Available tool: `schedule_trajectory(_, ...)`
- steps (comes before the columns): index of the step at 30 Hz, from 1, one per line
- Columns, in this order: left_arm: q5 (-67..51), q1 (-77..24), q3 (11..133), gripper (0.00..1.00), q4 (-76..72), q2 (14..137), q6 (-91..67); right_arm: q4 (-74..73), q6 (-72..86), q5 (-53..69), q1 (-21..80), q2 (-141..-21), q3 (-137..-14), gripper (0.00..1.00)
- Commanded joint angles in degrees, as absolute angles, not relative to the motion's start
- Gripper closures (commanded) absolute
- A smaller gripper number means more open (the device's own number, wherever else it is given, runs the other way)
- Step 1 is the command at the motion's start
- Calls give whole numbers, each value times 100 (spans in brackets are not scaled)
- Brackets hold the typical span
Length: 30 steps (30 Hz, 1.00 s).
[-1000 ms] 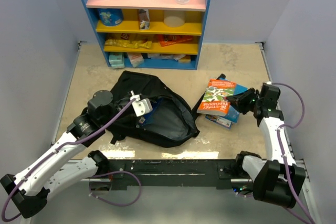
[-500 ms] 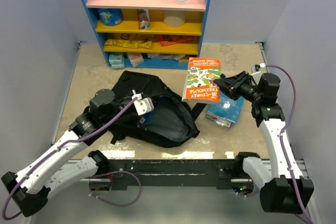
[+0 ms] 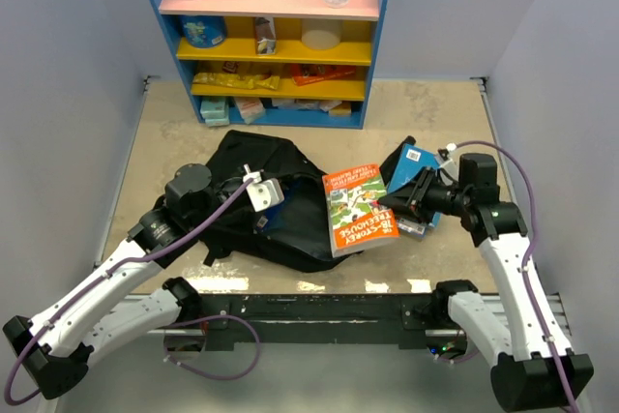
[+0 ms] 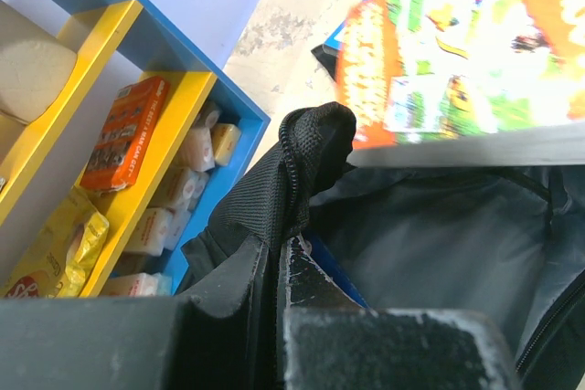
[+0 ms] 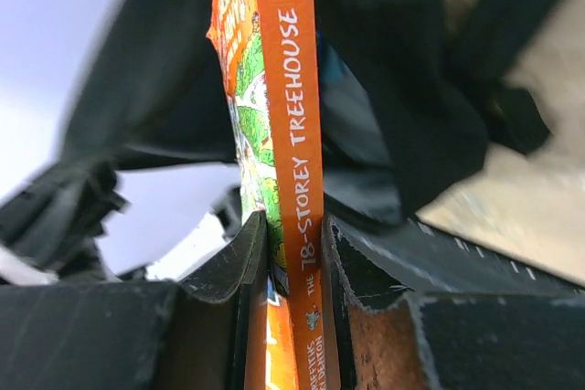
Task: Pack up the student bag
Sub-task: Pick up the book from the center of the board, then place the book in the student bag.
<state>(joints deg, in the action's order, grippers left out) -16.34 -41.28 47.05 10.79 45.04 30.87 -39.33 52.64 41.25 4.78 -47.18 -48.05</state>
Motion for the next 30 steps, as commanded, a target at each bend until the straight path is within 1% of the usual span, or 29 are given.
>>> schedule_trajectory(1,-1767,-4166,5098,100,237,4430,3138,-4658,4851,4526,606,-4448,-4940,100)
schedule_trajectory(5,-1775,-4166,5124,100,255,4430,3147,-4088,5352,4649,747,-4236,-4466,100)
schedule_trajectory(10,-1846,-4157,5150,100,141,4456,3103,-3701,5694,4360,1395,-4578,-4640,100)
schedule_trajectory(12,-1863,-4157,5185,100,149,4456,3094,-3219,5983,4246,1660,-4737,-4658,100)
schedule_trajectory(15,-1872,-4166,5282,100,307,4456,3111,-2559,6178,4017,2370,-5123,-4667,100)
schedule_trajectory(18,-1846,-4157,5344,100,413,4439,3146,-2189,6091,3885,2671,-5632,-4816,100)
schedule_trajectory(24,-1872,-4149,5317,100,440,4368,3138,-1821,5625,3955,2716,-6556,-5484,100)
schedule_trajectory(28,-1881,-4157,5317,100,448,4359,3146,-479,5853,4209,2742,-7214,-5467,100)
schedule_trajectory(30,-1863,-4148,5379,100,509,4359,3155,-142,5924,4429,2838,-7696,-5528,100)
